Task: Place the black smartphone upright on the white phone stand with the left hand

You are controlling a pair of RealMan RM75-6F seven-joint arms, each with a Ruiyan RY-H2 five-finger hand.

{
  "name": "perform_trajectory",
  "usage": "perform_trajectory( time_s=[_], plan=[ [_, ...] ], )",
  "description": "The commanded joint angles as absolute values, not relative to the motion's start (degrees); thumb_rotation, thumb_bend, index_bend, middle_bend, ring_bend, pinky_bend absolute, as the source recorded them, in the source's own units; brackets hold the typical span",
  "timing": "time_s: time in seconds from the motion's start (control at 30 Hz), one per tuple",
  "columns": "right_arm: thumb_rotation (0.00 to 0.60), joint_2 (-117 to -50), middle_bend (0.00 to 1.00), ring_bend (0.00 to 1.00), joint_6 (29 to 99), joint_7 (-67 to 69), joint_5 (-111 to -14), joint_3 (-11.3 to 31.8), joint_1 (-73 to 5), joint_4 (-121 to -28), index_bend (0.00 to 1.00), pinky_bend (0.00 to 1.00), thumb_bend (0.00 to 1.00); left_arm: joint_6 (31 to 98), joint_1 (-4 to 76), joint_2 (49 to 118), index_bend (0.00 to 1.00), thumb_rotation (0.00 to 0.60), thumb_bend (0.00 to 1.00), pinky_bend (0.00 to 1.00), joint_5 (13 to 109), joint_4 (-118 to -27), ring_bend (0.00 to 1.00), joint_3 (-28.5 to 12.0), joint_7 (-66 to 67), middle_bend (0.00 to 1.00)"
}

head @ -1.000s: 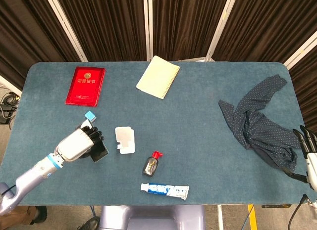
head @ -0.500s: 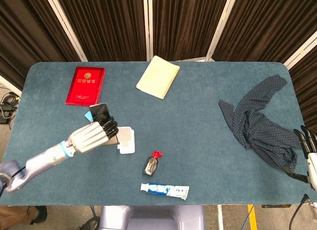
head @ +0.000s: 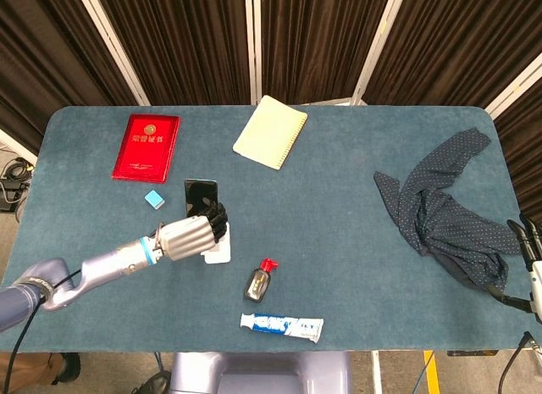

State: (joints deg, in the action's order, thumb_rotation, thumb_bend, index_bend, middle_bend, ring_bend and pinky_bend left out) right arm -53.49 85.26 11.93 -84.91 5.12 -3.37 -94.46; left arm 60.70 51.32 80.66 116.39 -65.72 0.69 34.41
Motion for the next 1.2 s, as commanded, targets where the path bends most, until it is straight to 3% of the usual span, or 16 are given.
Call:
perform_trajectory(
  time_s=[0.03, 0.9, 1.1, 1.2],
  plan=[
    [0.600, -53.5, 0.00, 0.00, 85.3, 12.1, -84.9, 5.1, -3.3, -94.4, 0.00, 0.00, 0.00, 59.9, 51.7, 81.2, 0.62, 0.600, 0.00, 0.38, 115.9, -66.1, 0.40, 0.7, 35.2, 0.42],
    [0.600, -53.0, 0.00, 0.00, 85.1, 14.1, -84.6, 5.3, -3.3, -93.8, 0.00, 0.00, 0.00, 56.1, 52.7, 84.1, 0.59, 0.600, 0.00, 0.38, 112.2, -69.0, 0.40, 1.3, 40.1, 0.42],
    [0.600, -53.0, 0.00, 0.00, 85.2, 14.3, -84.7, 5.3, -3.2, -93.8, 0.00, 0.00, 0.00, 55.9, 52.5, 83.5, 0.54, 0.600, 0.00, 0.38, 111.7, -69.8, 0.40, 1.7, 40.5, 0.40],
    [0.600, -53.0, 0.00, 0.00, 85.2, 14.3, -84.7, 5.3, -3.2, -93.8, 0.00, 0.00, 0.00, 55.9, 52.5, 83.1, 0.47, 0.600, 0.00, 0.37, 111.4, -70.2, 0.38, 1.8, 40.7, 0.38]
  ],
)
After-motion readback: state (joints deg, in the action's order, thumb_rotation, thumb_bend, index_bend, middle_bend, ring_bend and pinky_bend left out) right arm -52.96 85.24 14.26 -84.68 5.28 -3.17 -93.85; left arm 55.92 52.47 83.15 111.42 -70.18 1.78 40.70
